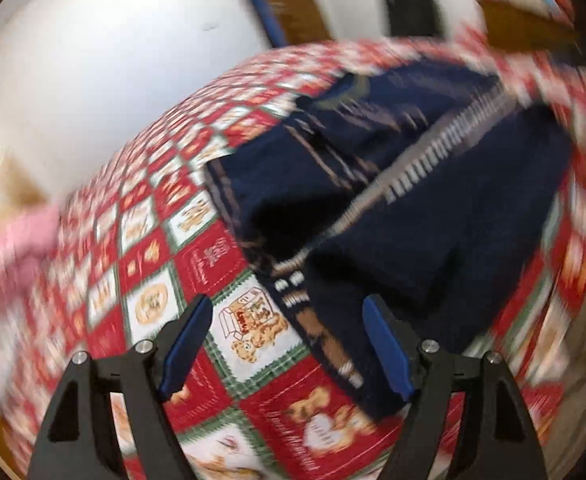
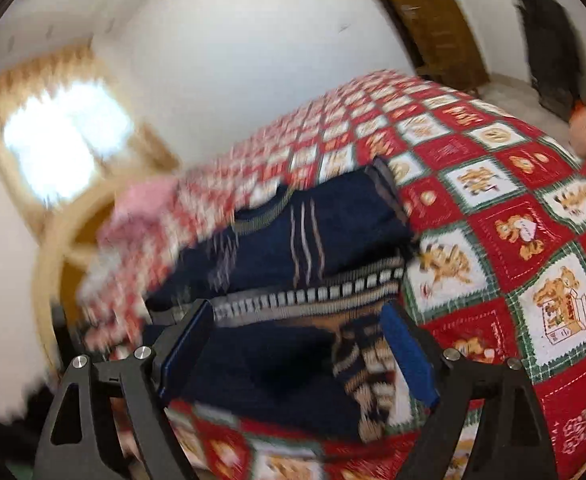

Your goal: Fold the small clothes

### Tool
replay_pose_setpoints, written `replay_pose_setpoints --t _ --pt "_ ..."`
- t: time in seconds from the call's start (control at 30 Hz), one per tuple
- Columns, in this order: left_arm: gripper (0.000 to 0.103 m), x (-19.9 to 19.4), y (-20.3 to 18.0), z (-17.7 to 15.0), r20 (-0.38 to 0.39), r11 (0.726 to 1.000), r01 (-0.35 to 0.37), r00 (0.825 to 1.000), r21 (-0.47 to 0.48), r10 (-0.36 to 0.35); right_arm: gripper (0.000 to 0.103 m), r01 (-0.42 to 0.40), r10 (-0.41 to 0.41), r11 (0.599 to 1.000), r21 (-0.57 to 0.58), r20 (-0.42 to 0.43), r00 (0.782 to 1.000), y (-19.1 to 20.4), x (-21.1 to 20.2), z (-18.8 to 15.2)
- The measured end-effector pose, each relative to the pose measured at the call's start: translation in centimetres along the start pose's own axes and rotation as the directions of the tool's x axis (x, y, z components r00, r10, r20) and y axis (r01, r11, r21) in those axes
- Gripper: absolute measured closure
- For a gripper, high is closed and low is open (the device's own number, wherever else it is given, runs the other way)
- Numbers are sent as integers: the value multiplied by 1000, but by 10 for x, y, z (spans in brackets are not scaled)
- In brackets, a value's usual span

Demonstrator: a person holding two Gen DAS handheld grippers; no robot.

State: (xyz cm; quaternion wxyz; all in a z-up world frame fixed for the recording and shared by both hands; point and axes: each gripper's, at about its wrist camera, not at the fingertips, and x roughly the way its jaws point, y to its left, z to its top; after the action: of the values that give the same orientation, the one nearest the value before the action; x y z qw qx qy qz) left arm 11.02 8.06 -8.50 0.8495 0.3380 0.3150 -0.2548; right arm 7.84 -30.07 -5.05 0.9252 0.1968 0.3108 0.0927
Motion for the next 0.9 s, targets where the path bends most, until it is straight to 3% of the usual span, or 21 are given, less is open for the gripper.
replay_pose_setpoints --t 0.1,0.17,0.2,0.3,0.37,0.47,0.5,0.53,0.6,0.67,0.73,0.8,0.9 --pt "23 4 -6 -3 -43 988 26 999 151 -20 17 55 -71 983 -176 -85 994 17 17 -13" --pt "23 6 -5 -5 -74 979 49 997 200 -35 17 123 -178 924 -362 -123 976 30 32 -27" --pt "23 7 -5 -5 -79 975 50 996 216 -34 17 149 -226 887 -437 -129 966 33 41 -31" --pt "23 19 -7 1 -99 964 48 995 260 -23 17 180 -378 690 -701 -137 916 42 71 -49" --pt "23 26 -10 12 -98 962 59 995 266 -34 17 148 -397 639 -755 -160 904 44 87 -51" --pt "23 29 -18 31 -55 951 69 997 302 -55 19 34 -296 717 -696 -260 919 51 110 -37" --pt "23 31 -21 37 -48 946 82 996 314 -71 33 -7 -251 750 -662 -295 922 52 116 -32" --pt "23 32 -23 42 -48 938 96 995 332 -85 57 -60 -197 791 -609 -346 917 52 125 -26" --pt "23 31 -24 43 -38 922 98 995 373 -90 70 -85 -142 853 -516 -385 912 46 131 -15" --pt "23 27 -15 41 -37 923 133 991 362 -128 76 -75 -84 917 -392 -372 924 33 125 -2" --pt "23 27 -3 41 -39 934 184 983 305 -181 77 -60 11 988 -139 -328 945 -4 116 14" --pt "23 28 6 42 -23 944 214 976 251 -215 77 -69 81 996 53 -293 953 -32 114 15" --pt "23 36 3 48 -4 944 242 969 223 -248 77 -61 105 985 159 -284 953 -49 123 7"
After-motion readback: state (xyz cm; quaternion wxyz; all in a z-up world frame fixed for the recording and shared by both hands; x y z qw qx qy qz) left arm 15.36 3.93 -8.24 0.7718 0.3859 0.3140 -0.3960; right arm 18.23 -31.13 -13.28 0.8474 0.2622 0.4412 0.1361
